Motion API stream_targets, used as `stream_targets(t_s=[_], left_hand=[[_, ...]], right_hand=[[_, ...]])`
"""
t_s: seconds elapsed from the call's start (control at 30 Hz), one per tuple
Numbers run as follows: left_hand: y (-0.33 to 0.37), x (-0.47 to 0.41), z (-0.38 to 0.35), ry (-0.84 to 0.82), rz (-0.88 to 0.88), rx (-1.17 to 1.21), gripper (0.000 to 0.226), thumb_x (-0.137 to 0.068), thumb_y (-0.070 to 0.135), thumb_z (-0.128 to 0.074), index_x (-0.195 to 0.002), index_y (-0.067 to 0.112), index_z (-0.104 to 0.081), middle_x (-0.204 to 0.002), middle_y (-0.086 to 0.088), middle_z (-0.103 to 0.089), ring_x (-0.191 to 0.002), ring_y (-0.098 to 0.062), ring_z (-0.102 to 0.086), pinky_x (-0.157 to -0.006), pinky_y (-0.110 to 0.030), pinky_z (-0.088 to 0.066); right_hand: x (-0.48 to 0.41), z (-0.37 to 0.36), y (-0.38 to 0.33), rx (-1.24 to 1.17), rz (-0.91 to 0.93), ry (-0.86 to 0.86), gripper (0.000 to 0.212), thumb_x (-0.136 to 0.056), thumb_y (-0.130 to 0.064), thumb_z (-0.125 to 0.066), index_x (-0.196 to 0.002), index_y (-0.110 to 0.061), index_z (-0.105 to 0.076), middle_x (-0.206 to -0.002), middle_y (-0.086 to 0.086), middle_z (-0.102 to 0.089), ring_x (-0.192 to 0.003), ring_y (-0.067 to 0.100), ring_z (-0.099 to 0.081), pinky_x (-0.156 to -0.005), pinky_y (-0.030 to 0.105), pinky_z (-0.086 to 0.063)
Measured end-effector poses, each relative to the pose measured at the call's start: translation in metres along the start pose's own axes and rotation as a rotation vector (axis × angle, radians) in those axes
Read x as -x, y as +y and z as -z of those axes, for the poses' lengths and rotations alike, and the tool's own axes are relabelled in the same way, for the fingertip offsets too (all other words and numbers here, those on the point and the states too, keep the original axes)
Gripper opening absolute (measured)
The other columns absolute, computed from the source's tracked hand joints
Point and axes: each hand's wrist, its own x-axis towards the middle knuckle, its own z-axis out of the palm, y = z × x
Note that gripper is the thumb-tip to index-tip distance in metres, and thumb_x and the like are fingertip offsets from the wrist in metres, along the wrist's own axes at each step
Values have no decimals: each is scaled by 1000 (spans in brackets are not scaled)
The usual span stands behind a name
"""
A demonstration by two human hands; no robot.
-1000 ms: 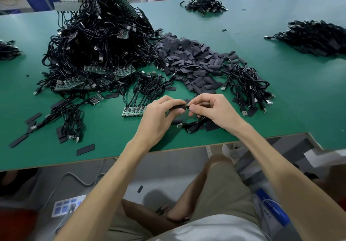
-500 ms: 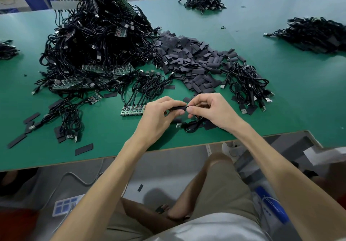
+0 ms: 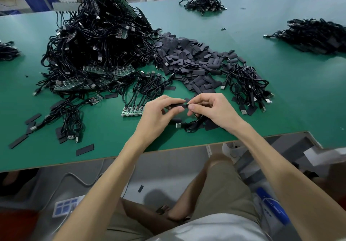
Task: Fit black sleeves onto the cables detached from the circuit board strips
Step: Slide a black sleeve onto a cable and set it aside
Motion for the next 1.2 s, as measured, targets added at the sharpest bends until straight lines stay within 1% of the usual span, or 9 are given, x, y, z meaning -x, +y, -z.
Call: stream_targets(t_s=[0.2,0.3,0.4,0.53,0.67,0.77,0.9,1.03,1.2], left_hand=[[-5,-1,-1,-9,64,43,18,-95,22,-71,-110,20,-79,-94,2,-71,-86,-20,-65,-78,-45,-52],[-7,-1,-1,-14,67,69,14,-96,22,-69,-106,18,-79,-90,4,-73,-85,-12,-68,-76,-35,-57],[-8,0,-2,-19,77,85,10,-97,23,-68,-100,21,-78,-81,9,-72,-65,-2,-62,-65,-15,-48],[-7,0,-2,-22,89,98,13,-99,24,-65,-92,20,-75,-68,9,-69,-52,-8,-54,-56,-18,-43],[-6,1,0,60,89,57,21,-103,27,-61,-89,19,-74,-67,9,-69,-53,-25,-56,-52,-35,-43],[-8,0,3,151,123,108,23,-104,25,-59,-88,18,-74,-66,5,-68,-49,-23,-55,-50,-32,-42],[-10,-1,6,231,194,243,26,-105,22,-57,-90,10,-73,-67,1,-67,-48,-14,-54,-56,-25,-46],[-9,-1,6,232,200,304,20,-103,21,-60,-95,11,-73,-72,-1,-71,-54,-14,-59,-64,-27,-50],[-13,-2,6,288,234,417,24,-98,21,-68,-118,10,-61,-91,-5,-77,-73,-17,-71,-73,-22,-52]], right_hand=[[0,0,-1,35,15,14,13,-98,-5,-65,-105,0,-74,-84,8,-78,-68,8,-64,-72,18,-51],[0,0,0,34,16,18,13,-97,-5,-68,-106,0,-74,-84,8,-78,-70,6,-66,-72,18,-52],[0,0,1,22,9,20,13,-94,-7,-71,-106,-2,-75,-84,8,-78,-76,12,-71,-74,22,-54],[-1,0,2,18,-3,21,14,-92,-10,-76,-105,-5,-75,-84,7,-79,-82,19,-73,-78,25,-56],[0,0,0,-5,4,34,18,-93,-18,-75,-108,-8,-74,-93,7,-79,-89,21,-74,-87,33,-59],[0,0,-1,-21,4,47,27,-91,-24,-77,-115,-12,-73,-104,5,-77,-98,23,-73,-93,34,-57],[0,0,0,-35,-8,16,44,-84,-20,-83,-125,-16,-68,-100,-3,-72,-80,14,-61,-82,24,-52],[-2,1,4,-28,-2,40,31,-87,-4,-78,-117,-6,-70,-93,10,-74,-64,18,-64,-71,29,-58],[-2,4,6,-197,11,116,23,-88,3,-75,-109,0,-67,-86,14,-71,-72,26,-72,-66,29,-59]])
